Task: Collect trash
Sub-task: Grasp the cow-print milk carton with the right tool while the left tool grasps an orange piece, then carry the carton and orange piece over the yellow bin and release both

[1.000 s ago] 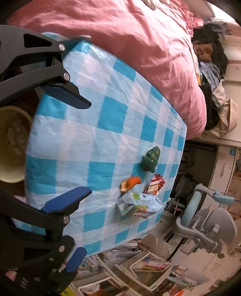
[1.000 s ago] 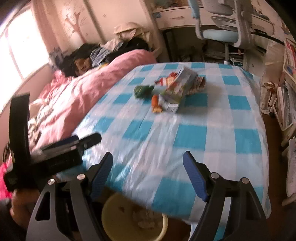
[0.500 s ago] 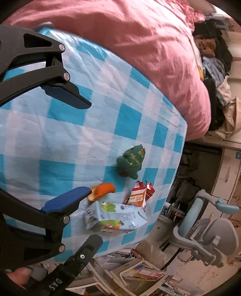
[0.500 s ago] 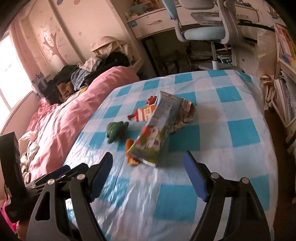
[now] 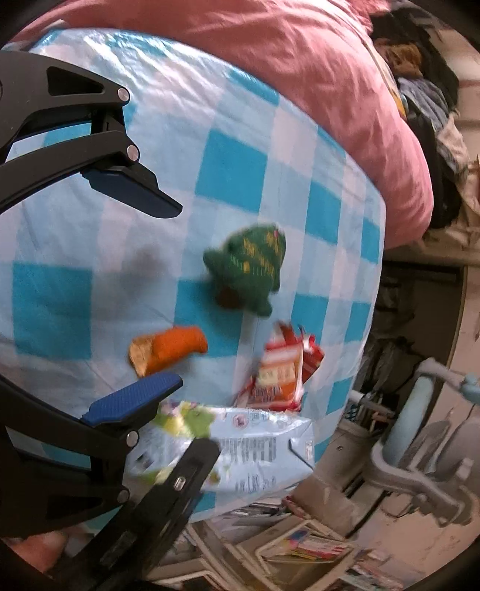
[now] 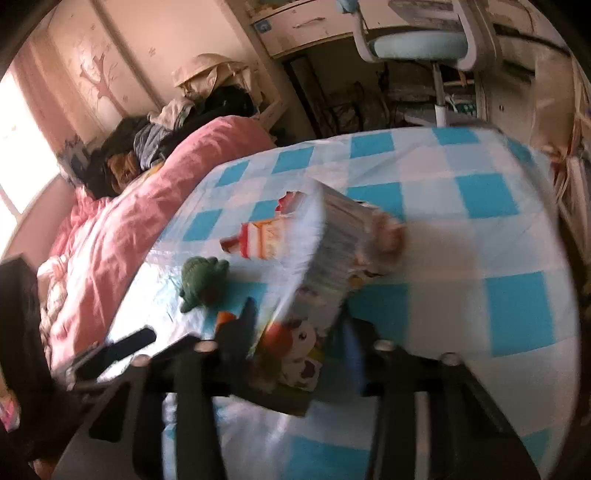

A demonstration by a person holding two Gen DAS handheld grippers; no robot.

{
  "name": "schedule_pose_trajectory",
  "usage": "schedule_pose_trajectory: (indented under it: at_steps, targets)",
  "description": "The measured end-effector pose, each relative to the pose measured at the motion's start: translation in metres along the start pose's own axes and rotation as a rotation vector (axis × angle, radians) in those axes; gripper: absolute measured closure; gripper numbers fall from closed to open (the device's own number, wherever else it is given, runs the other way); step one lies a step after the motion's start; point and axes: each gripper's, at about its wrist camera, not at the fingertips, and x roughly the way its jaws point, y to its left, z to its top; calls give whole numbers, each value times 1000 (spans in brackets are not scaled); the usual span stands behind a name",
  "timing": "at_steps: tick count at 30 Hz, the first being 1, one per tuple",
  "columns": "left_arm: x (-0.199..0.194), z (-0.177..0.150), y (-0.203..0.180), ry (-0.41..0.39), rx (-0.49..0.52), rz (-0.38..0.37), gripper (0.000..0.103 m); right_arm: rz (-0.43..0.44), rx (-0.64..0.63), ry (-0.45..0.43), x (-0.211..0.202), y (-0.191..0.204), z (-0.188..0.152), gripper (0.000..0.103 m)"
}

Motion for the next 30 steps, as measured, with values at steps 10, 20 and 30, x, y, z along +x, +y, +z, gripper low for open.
schedule_pose_trajectory:
  at_steps: [10, 20, 30]
  targets:
    - [29, 4, -30, 24, 118, 106, 33, -25, -82, 94, -19, -16, -22, 70]
    - [0, -7, -14, -34, 129, -41, 86, 2, -90, 70, -25, -6, -30, 70]
    - [-68, -42, 22, -97, 84, -65, 86, 122, -90, 17, -59, 33, -67, 70]
